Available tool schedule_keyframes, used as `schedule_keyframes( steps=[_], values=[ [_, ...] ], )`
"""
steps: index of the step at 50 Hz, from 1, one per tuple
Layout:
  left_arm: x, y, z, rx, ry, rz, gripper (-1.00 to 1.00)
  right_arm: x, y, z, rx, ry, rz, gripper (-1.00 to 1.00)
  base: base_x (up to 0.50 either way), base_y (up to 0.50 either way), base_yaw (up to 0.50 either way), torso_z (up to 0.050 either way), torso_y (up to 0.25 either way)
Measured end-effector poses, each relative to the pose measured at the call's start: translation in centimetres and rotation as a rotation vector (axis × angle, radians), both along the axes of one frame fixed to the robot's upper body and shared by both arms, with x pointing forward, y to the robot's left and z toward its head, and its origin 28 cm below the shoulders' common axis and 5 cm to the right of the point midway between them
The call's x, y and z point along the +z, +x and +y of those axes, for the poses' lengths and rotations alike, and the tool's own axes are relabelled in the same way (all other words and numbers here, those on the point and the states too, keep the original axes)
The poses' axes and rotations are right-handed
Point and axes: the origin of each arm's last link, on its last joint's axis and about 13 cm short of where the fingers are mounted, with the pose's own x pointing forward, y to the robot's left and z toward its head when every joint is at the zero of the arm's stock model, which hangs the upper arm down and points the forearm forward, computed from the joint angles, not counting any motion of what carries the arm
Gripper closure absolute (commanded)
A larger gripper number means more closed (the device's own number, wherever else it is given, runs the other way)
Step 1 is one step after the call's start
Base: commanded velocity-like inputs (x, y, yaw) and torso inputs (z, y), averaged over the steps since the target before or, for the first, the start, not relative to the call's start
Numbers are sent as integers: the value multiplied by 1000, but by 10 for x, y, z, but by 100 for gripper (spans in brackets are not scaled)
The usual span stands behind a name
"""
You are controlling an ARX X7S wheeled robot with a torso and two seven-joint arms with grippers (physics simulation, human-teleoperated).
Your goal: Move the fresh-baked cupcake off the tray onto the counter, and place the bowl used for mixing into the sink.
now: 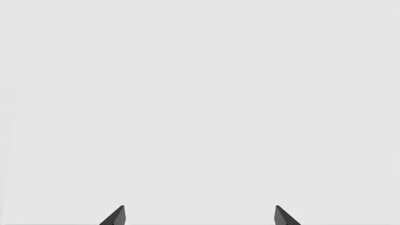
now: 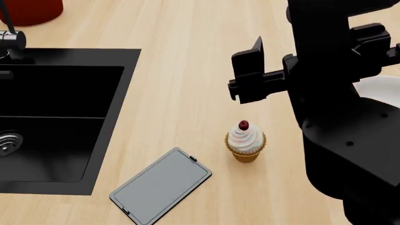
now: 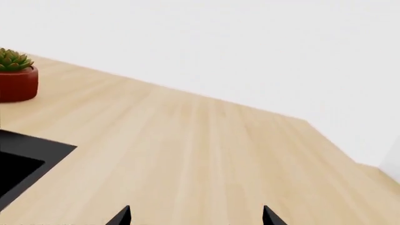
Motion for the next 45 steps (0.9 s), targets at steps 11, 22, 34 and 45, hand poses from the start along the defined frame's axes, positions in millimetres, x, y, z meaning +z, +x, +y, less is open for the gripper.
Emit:
schedule_keyframes(
  steps=[11, 22, 34, 45],
  values=[
    [0, 0, 0, 0, -1, 0, -100, 0, 2, 0, -3, 2, 16, -100, 0, 0, 0, 0, 0],
    [-1, 1, -1, -10, -7, 5, -100, 1, 2, -1, 1, 16, 0, -100, -15, 0, 0, 0, 0],
    [0, 2, -4, -25, -4, 7, -100, 4, 1, -3, 6, 34, -19, -100, -464, 0, 0, 0, 0],
    [1, 2, -4, -25, -9, 3, -100, 1, 0, -4, 8, 55, -29, -100, -328, -191, 0, 0, 0]
  ],
)
